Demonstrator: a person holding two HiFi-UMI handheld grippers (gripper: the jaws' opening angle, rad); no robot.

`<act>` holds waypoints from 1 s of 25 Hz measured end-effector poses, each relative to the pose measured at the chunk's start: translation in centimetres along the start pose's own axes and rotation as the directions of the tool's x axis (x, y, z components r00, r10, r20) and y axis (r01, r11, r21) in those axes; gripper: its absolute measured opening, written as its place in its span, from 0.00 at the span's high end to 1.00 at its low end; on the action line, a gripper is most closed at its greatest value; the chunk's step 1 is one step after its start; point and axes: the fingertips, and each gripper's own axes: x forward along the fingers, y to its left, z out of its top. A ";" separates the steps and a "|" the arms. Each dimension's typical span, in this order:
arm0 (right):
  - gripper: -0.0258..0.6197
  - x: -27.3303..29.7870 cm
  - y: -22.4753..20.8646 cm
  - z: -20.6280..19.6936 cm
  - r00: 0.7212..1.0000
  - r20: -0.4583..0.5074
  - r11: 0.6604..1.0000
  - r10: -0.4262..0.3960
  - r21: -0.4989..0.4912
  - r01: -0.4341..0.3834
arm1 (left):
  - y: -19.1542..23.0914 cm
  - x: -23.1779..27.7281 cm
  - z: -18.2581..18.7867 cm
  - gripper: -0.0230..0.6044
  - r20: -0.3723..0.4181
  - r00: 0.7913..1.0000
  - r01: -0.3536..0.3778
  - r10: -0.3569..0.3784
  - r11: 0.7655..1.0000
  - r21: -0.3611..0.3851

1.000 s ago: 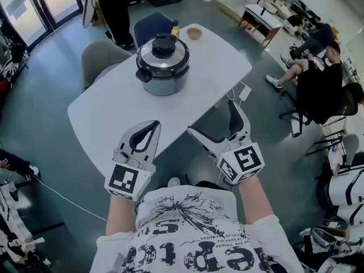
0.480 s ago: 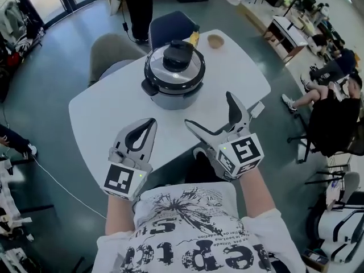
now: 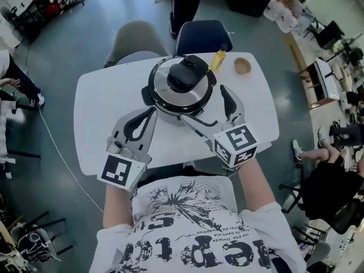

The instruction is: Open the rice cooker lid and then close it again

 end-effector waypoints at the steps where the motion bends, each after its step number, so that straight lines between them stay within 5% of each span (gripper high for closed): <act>1: 0.03 0.3 -0.6 0.1 1.000 0.000 1.000 0.029 -0.011 -0.029 | -0.2 0.7 0.1 0.94 0.005 1.000 -0.025 0.025 1.000 -0.006; 6: 0.04 2.1 -3.1 0.4 0.985 -0.054 0.985 0.162 -0.059 -0.165 | -0.7 3.0 0.3 0.94 0.007 0.988 -0.151 0.151 0.988 -0.019; 11: 0.04 5.2 -3.0 -1.7 0.931 -0.254 0.947 0.264 -0.113 -0.300 | -1.0 3.1 0.3 0.94 0.019 0.975 -0.224 0.223 0.974 0.024; 17: 0.10 8.9 -3.3 -3.6 0.852 -0.465 0.936 0.240 -0.122 -0.330 | 0.2 2.2 0.6 0.94 0.024 0.963 -0.268 0.267 0.962 0.056; 25: 0.22 12.6 -4.1 -4.7 0.753 -0.623 0.945 0.210 -0.070 -0.321 | 3.0 2.6 1.1 0.94 0.060 0.963 -0.264 0.263 0.964 0.023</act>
